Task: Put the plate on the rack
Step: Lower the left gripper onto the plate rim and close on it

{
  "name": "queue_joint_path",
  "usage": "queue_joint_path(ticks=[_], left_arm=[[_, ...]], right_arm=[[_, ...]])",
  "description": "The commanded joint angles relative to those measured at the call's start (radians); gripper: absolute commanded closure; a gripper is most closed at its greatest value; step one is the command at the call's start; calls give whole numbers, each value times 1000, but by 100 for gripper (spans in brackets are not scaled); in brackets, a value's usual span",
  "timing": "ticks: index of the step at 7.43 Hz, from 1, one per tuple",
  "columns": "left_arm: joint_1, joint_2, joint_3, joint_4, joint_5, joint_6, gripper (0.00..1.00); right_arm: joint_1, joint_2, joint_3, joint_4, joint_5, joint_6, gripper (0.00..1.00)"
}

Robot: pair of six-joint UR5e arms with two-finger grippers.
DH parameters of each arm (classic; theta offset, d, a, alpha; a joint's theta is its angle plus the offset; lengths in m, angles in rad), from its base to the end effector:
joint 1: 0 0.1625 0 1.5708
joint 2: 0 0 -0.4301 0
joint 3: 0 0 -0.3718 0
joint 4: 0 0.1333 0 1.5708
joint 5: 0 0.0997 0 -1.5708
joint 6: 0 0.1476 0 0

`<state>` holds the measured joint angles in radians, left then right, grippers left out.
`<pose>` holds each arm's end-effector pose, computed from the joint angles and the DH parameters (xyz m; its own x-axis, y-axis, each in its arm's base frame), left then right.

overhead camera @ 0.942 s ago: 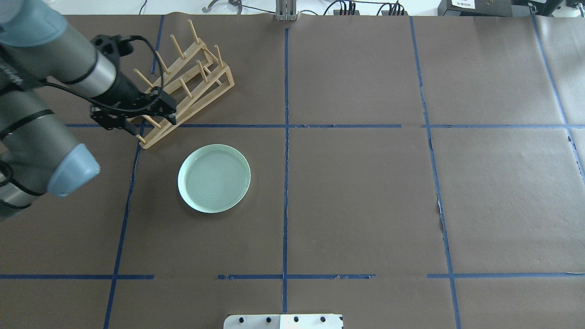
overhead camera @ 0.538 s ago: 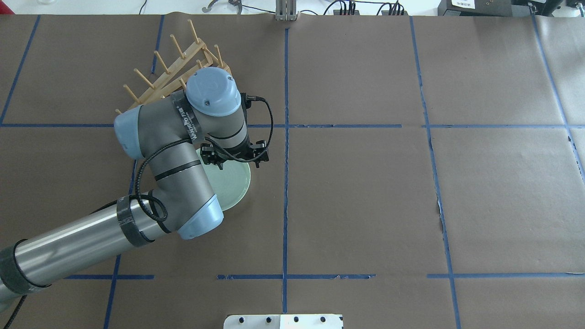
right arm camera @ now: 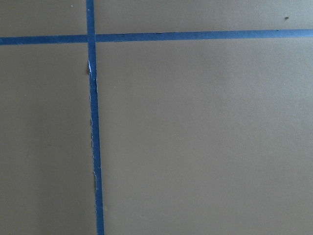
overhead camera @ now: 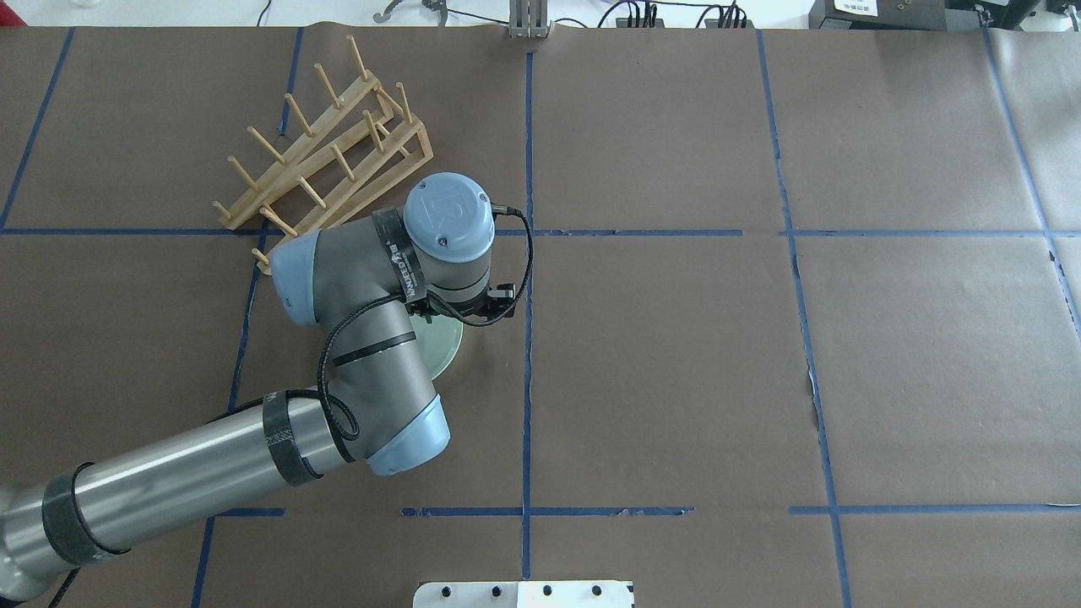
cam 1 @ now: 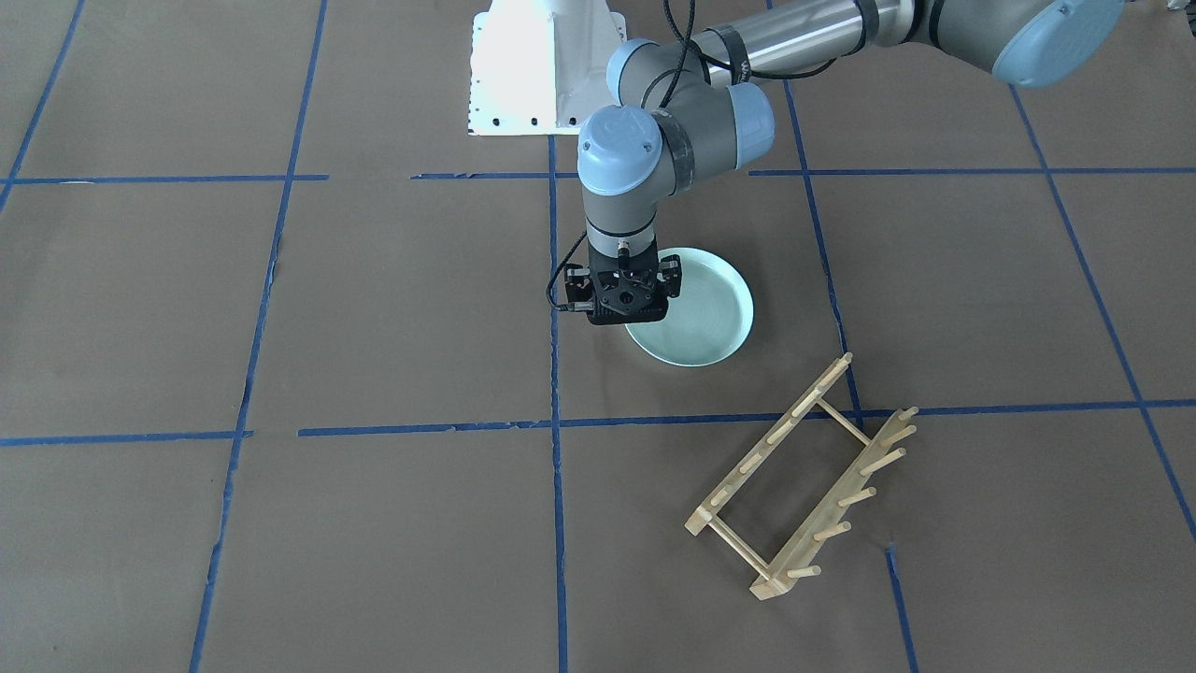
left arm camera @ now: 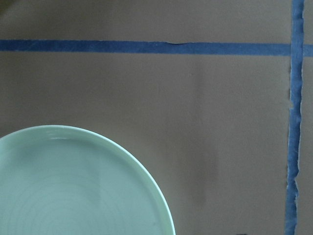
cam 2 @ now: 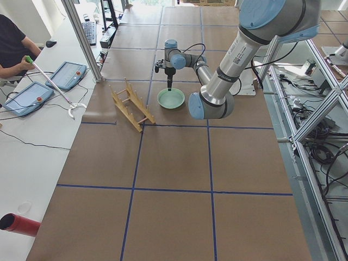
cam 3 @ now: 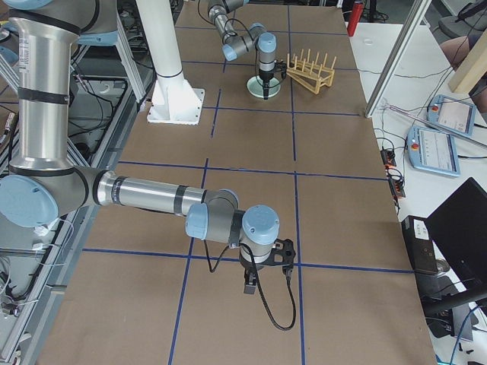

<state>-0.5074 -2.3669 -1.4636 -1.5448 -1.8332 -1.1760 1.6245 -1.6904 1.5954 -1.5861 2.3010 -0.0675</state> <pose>0.6187 -0.4527 0.2780 0.7627 0.0010 -0.6467 0.0394 0.9981 0.0480 0.0566 -0.4033 0.7451 0.7419 0.0461 0.6689 -0.0033 0.9979 -0.0651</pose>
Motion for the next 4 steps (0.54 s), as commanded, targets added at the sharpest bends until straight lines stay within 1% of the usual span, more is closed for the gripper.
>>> queue_joint_path(ticks=[1, 2, 3, 4], left_arm=[[23, 11, 2, -1, 14, 1, 20], [24, 14, 3, -1, 14, -1, 31], [24, 11, -1, 2, 12, 1, 59], [23, 11, -1, 2, 12, -1, 90]], right_arm=[[0, 0, 0, 0, 0, 0, 0], [0, 0, 0, 0, 0, 0, 0], [0, 0, 0, 0, 0, 0, 0], [0, 0, 0, 0, 0, 0, 0]])
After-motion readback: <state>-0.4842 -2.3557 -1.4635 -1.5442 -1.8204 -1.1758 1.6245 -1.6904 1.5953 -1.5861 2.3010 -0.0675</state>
